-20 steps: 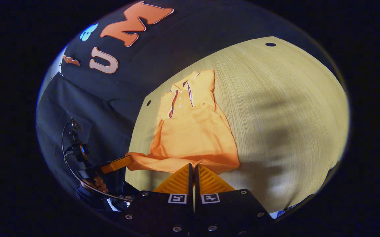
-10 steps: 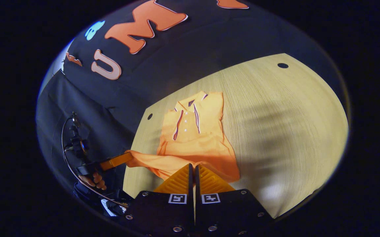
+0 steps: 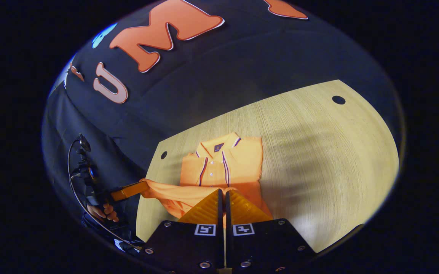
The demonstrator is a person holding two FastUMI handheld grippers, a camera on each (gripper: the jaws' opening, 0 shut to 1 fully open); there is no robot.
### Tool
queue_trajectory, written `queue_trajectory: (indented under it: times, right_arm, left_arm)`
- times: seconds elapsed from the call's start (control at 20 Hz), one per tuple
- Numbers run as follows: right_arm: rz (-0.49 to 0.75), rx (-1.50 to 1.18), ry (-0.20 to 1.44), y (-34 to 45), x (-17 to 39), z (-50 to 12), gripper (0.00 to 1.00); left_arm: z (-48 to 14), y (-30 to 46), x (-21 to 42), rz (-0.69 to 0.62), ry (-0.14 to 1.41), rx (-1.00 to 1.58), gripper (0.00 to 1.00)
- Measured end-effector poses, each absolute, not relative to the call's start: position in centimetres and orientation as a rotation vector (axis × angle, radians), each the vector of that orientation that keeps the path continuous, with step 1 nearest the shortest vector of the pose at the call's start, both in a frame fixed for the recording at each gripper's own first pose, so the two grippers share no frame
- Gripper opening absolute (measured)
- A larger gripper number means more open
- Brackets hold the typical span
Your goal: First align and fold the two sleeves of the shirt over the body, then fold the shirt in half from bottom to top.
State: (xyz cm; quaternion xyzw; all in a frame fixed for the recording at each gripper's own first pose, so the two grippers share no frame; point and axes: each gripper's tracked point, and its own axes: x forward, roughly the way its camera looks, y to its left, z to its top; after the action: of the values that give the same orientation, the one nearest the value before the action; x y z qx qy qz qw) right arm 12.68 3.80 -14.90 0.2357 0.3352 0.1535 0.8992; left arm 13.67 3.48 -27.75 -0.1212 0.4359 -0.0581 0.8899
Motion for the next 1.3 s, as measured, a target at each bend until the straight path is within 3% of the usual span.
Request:
queue_trajectory:
  times: [0.5,0.95,1.1,1.2,1.3]
  right_arm:
    - [0.233,0.504,0.697,3.8,22.4,-15.3,0.02]
    - [0.16,0.513,0.726,3.6,31.4,-18.4,0.02]
    - [0.136,0.554,0.732,3.0,33.1,-18.6,0.02]
    - [0.119,0.584,0.772,3.0,32.9,-19.5,0.02]
    - [0.086,0.519,0.77,1.7,32.2,-20.0,0.22]
  left_arm:
    - [-30.3,4.3,23.8,-0.189,0.889,-0.151,0.01]
    - [-32.8,4.3,30.8,-0.139,0.863,-0.098,0.01]
    - [-34.5,5.5,30.5,-0.111,0.922,-0.031,0.03]
    - [-34.9,5.4,30.3,-0.101,0.932,-0.05,0.17]
    - [-34.8,5.3,29.9,-0.102,0.939,-0.058,0.48]
